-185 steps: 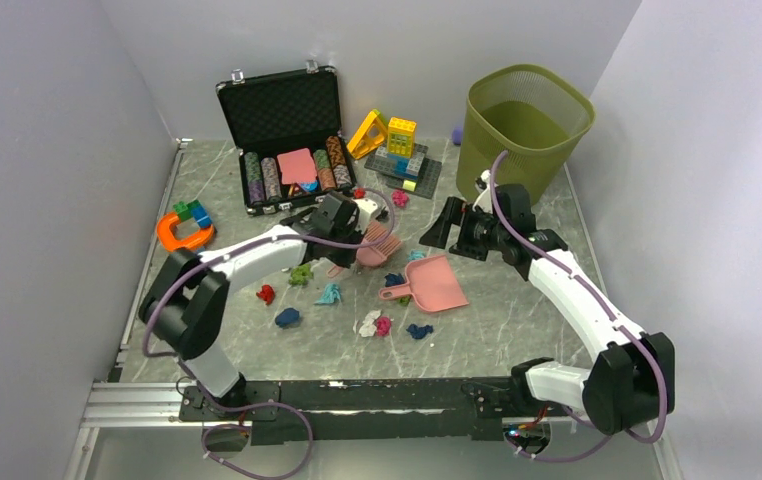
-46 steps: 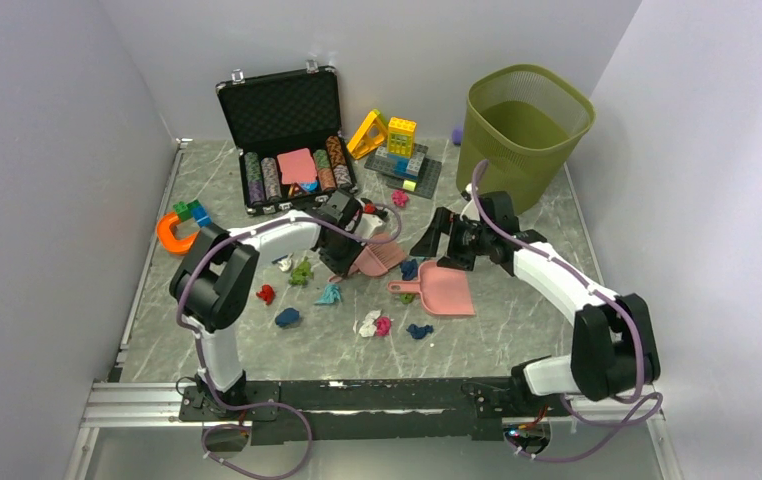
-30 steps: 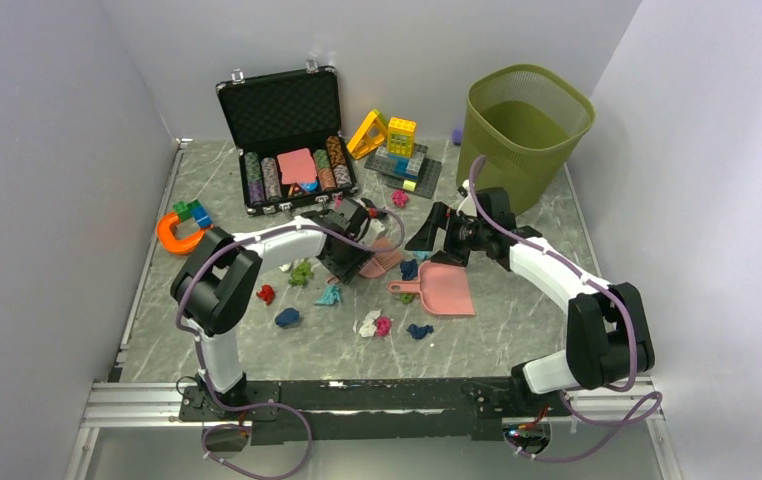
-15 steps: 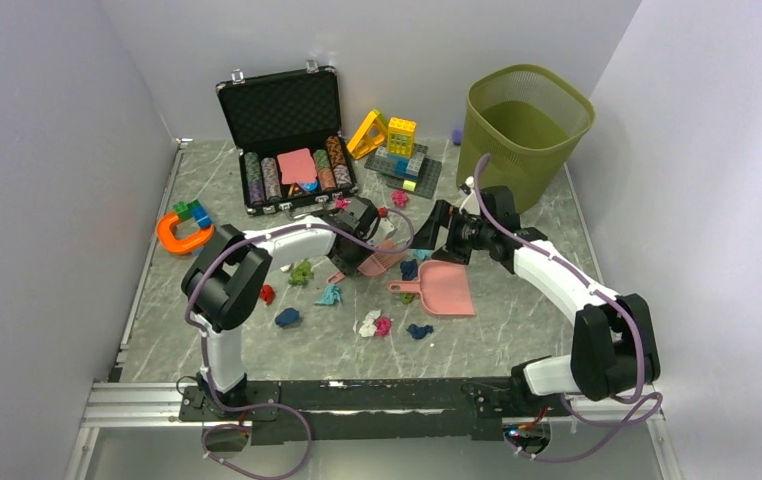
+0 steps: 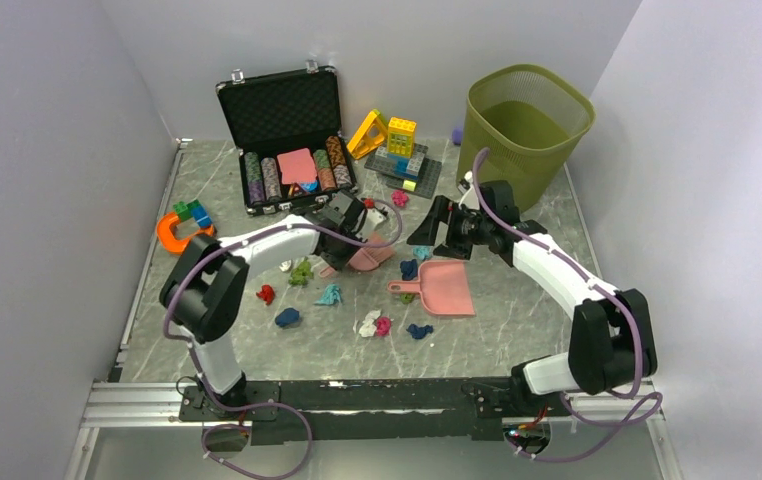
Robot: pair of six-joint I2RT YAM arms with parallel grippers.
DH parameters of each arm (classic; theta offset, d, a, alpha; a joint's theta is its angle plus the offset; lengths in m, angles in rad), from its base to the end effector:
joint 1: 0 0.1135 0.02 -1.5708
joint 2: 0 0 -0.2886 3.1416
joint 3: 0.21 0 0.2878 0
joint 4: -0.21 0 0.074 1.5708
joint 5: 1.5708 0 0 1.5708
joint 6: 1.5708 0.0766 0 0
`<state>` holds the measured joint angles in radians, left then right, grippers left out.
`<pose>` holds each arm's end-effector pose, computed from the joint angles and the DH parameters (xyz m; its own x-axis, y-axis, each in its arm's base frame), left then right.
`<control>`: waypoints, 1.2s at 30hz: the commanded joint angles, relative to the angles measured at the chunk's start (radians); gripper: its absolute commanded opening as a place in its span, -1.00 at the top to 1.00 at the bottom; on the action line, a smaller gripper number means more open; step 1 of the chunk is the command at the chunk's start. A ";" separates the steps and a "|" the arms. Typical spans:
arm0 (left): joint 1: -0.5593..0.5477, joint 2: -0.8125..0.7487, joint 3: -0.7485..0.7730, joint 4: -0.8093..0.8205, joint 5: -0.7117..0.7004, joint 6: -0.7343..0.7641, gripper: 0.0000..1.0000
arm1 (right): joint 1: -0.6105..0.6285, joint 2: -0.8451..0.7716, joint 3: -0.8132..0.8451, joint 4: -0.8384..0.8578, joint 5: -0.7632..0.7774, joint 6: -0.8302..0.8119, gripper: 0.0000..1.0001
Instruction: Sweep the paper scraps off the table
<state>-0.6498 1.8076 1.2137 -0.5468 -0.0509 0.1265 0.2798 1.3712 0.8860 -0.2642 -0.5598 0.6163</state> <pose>0.3346 -0.2494 0.1495 -0.6438 0.6475 -0.4078 0.6740 0.7322 0.0985 0.3169 0.1334 0.2235 -0.8855 0.2552 -0.3883 -0.1174 0.6857 0.7183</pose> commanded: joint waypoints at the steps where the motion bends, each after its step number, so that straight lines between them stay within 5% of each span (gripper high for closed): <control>1: 0.000 -0.119 0.024 -0.017 -0.008 -0.017 1.00 | -0.004 0.047 0.084 -0.009 -0.019 -0.044 -0.99; 20: -0.004 -0.261 0.019 -0.006 -0.003 -0.102 0.99 | 0.050 0.251 0.080 0.258 -0.202 0.205 -0.99; 26: 0.010 -0.212 -0.032 0.019 -0.081 -0.088 0.06 | 0.050 0.226 0.080 0.239 -0.173 0.176 -0.99; 29: 0.049 -0.165 -0.046 0.028 -0.036 -0.090 -0.20 | 0.050 0.212 0.069 0.247 -0.176 0.178 -0.99; 31: 0.071 -0.136 -0.056 0.045 -0.003 -0.083 -0.57 | 0.050 0.204 0.067 0.246 -0.177 0.176 -0.99; 36: 0.106 -0.071 -0.064 0.074 0.020 -0.045 -0.52 | 0.050 0.186 0.067 0.226 -0.172 0.167 -0.99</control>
<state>-0.5655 1.7039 1.1511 -0.5190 -0.0673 0.0486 0.3313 1.6119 0.9379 -0.0620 -0.7265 0.7864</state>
